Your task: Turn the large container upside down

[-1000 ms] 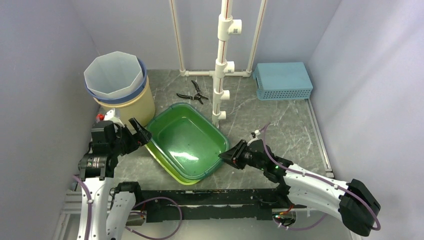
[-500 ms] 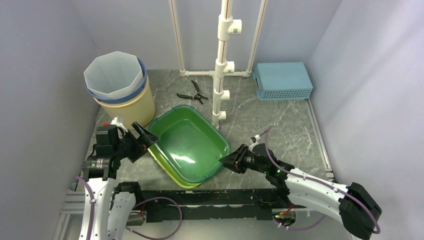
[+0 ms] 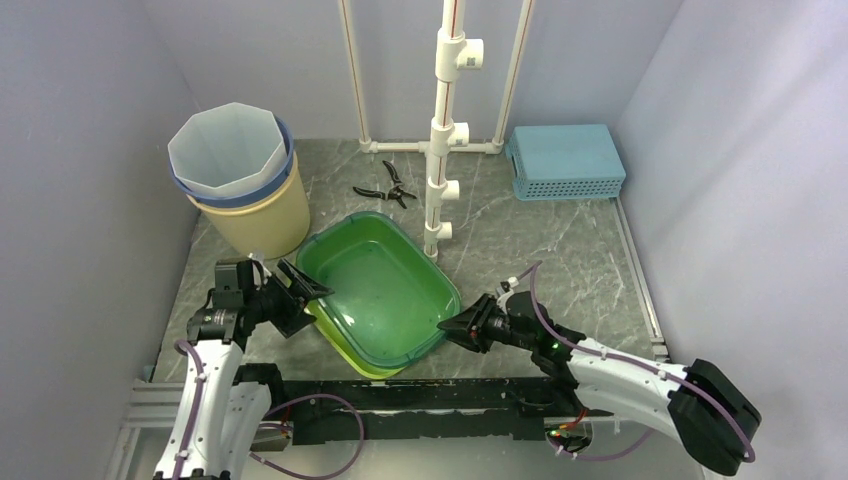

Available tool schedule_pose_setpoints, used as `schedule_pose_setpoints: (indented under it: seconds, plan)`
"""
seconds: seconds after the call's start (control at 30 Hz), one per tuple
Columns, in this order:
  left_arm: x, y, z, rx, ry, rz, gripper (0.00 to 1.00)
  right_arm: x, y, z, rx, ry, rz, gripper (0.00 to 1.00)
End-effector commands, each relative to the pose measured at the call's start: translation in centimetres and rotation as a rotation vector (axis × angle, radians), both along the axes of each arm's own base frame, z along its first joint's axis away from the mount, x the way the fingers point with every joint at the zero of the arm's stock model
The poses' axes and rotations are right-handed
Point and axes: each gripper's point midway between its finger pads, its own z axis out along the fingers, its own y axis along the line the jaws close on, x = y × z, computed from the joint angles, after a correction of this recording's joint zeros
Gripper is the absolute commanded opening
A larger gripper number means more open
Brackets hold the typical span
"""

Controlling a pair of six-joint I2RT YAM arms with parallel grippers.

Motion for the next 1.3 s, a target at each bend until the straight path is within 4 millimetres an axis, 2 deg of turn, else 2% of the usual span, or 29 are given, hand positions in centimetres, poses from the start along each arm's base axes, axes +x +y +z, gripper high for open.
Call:
schedule_pose_setpoints:
  seconds: [0.0,0.17,0.23,0.33,0.43,0.53,0.7,0.87,0.93,1.0,1.13,1.27]
  plan:
    - [1.5,-0.5,1.6,-0.053,-0.080,0.004,0.82,-0.1,1.0,1.9,0.068,0.009,0.034,0.07]
    - [1.7,-0.4,-0.4,-0.037,-0.020,-0.003,0.75,-0.8,1.0,1.4,0.101,0.045,0.060,0.07]
    - [1.8,-0.5,-0.9,-0.050,-0.020,-0.004,0.73,-1.1,1.2,1.8,0.131,0.052,0.074,0.07]
    - [1.9,-0.3,-1.3,-0.058,0.012,0.035,0.61,-0.7,1.4,2.2,0.118,0.083,0.057,0.07]
    - [2.1,-0.6,-0.2,-0.091,0.005,0.052,0.59,-0.7,1.5,1.4,0.011,0.138,0.073,0.09]
    - [2.4,-1.1,0.7,-0.131,-0.009,0.045,0.53,-0.9,2.4,3.0,0.058,0.128,0.120,0.09]
    - [2.3,-1.9,-0.2,-0.162,-0.009,-0.024,0.42,-1.0,2.5,3.4,0.056,0.047,0.165,0.12]
    - [1.9,-1.8,1.1,-0.150,-0.091,-0.028,0.32,-2.1,1.9,2.7,0.065,0.014,0.204,0.14]
    - [1.7,-2.0,1.9,-0.157,-0.123,-0.036,0.27,-2.3,1.7,3.0,0.058,-0.019,0.210,0.19]
    - [1.3,-1.8,1.6,-0.140,-0.109,-0.036,0.20,-2.1,1.4,3.3,0.035,-0.059,0.213,0.25]
    - [0.2,-1.5,0.7,-0.109,-0.054,-0.033,0.11,-1.4,1.4,4.0,-0.024,-0.132,0.240,0.47]
    - [0.2,-1.4,0.9,-0.107,-0.057,-0.018,0.03,-1.6,0.7,3.0,-0.141,-0.129,0.275,0.61]
